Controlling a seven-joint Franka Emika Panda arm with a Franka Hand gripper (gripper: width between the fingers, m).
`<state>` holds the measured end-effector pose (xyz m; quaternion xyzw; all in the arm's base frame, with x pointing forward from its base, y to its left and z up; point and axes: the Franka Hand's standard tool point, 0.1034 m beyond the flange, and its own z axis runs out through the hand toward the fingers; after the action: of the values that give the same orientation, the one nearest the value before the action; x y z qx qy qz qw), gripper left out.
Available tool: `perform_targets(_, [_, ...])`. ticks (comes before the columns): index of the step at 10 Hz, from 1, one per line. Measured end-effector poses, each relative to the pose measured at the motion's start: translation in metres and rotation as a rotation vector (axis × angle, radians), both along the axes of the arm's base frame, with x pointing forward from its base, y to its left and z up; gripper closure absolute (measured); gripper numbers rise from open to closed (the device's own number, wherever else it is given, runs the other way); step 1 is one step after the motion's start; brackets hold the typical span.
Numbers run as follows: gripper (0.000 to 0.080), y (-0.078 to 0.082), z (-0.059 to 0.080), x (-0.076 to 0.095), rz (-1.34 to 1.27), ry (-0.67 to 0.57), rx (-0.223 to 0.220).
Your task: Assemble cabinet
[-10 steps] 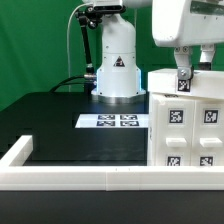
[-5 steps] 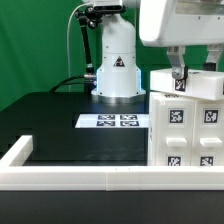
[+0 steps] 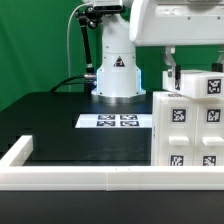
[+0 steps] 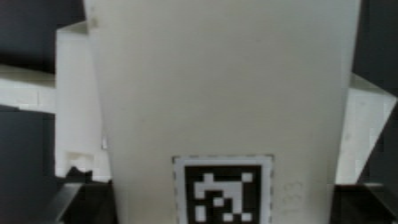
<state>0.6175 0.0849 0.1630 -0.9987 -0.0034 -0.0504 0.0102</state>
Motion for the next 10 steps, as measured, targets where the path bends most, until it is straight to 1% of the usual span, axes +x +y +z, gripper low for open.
perform_targets(4, [0.0239,-0.0006,0.0002,0.0017,-0.389,-0.006,0.062])
perform_targets(10, [0.0239,-0.0015,0.0006,0.002,-0.802,0.012,0.119])
